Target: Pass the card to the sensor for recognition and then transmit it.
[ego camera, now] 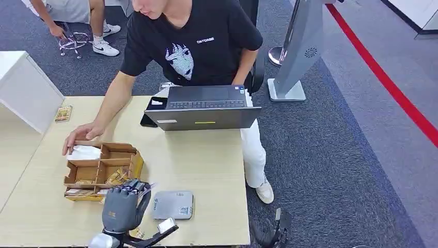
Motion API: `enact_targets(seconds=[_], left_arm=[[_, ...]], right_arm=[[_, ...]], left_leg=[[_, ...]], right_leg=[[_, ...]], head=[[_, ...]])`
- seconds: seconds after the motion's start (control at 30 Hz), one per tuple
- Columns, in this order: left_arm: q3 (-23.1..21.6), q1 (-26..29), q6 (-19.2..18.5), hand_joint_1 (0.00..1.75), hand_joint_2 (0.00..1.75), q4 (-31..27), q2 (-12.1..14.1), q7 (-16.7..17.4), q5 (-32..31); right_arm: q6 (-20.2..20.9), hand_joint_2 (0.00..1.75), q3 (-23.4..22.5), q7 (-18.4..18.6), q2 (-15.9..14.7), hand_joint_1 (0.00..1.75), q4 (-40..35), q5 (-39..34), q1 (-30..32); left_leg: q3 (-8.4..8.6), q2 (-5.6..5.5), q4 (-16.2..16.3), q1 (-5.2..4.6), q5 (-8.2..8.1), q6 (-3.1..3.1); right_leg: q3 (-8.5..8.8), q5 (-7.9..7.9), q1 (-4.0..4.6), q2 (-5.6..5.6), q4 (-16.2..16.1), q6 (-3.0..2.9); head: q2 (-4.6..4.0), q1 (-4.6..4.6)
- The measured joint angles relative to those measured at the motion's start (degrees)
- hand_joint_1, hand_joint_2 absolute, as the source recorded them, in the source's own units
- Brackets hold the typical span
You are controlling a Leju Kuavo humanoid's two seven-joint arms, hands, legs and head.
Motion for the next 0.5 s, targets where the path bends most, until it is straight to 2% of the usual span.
enact_targets(seconds=[0.17,0.5], left_arm=[[-1.91,-0.02,-0.55,1.75,1.75,0.42,-0.61,0.72,-0.37],[-2.87,-0.56,-1.79,1.75,1.75,1.6,-0.5,1.88,1.58]], right_arm=[[0.18,1.75,-0.13,0.44,0.02,0.0,-0.02,0.51,-0.02],[0.66,1.75,-1.16,0.44,0.02,0.0,-0.15,1.68,-0.06]], left_leg=[[0.0,0.0,0.01,0.0,0.0,0.0],[0.01,0.0,0.0,0.0,0.0,0.0]], right_leg=[[-0.02,0.0,0.0,0.0,-0.01,0.0],[0.0,0.0,0.0,0.0,0.0,0.0]], head=[[0.0,-0.02],[0.0,-0.02]])
